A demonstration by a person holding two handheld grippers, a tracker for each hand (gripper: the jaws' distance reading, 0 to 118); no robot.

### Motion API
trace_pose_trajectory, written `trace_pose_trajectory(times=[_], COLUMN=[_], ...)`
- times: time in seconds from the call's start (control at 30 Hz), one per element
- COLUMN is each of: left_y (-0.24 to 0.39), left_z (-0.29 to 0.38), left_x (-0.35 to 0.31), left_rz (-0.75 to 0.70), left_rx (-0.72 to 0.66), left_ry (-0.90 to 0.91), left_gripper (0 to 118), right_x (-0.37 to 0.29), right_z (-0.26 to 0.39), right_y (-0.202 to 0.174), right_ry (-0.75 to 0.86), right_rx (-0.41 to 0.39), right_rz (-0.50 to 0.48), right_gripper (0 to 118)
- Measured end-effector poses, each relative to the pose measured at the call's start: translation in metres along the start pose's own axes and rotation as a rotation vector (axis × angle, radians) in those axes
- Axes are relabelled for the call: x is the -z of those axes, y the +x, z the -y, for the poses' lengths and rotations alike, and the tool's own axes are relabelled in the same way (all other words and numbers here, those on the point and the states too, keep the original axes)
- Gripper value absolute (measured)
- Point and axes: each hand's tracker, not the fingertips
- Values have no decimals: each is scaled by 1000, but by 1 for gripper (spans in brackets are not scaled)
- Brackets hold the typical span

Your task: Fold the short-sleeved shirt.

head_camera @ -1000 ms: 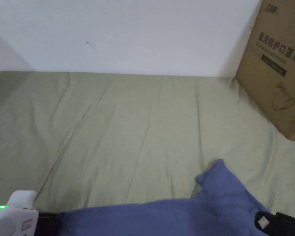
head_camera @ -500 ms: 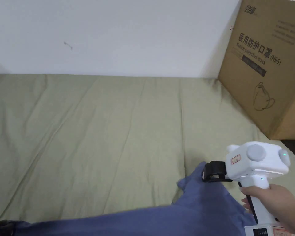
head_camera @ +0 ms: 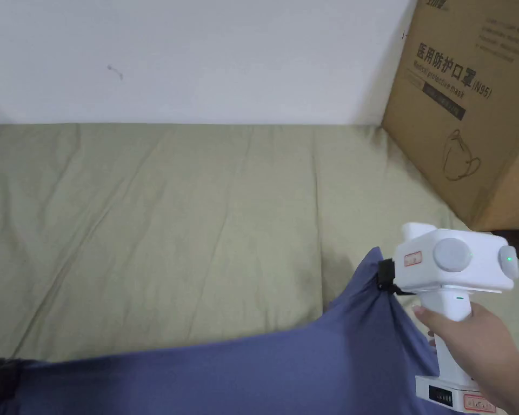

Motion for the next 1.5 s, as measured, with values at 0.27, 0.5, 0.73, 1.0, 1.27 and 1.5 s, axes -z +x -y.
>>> trace_pose_trajectory(times=[0.27,0.5,0.73,1.0,1.27,1.5], left_y=[7,-5,-23,-38,-9,75], left_z=[-38,20,116,138,99,108], left_x=[-36,-83,-103,-93,-203,-269], left_rz=[67,136,129,128,475,140], left_rx=[14,70,42,-48,-136,43], left_ry=[199,133,-36,-109,282,808], left_gripper=[2,2,2,110,113,37], right_x=[-81,-150,-191,-149,-245,-311], right_z=[-7,84,224,239,196,206], right_y=[3,39,82,80,2,-59], right_ry=[228,154,-117,-129,223,647], right_rx=[62,68,215,165,-51,-114], right_rz=[-23,-63,-72,-4,-166,-116], right_gripper=[3,3,3,113,117,1])
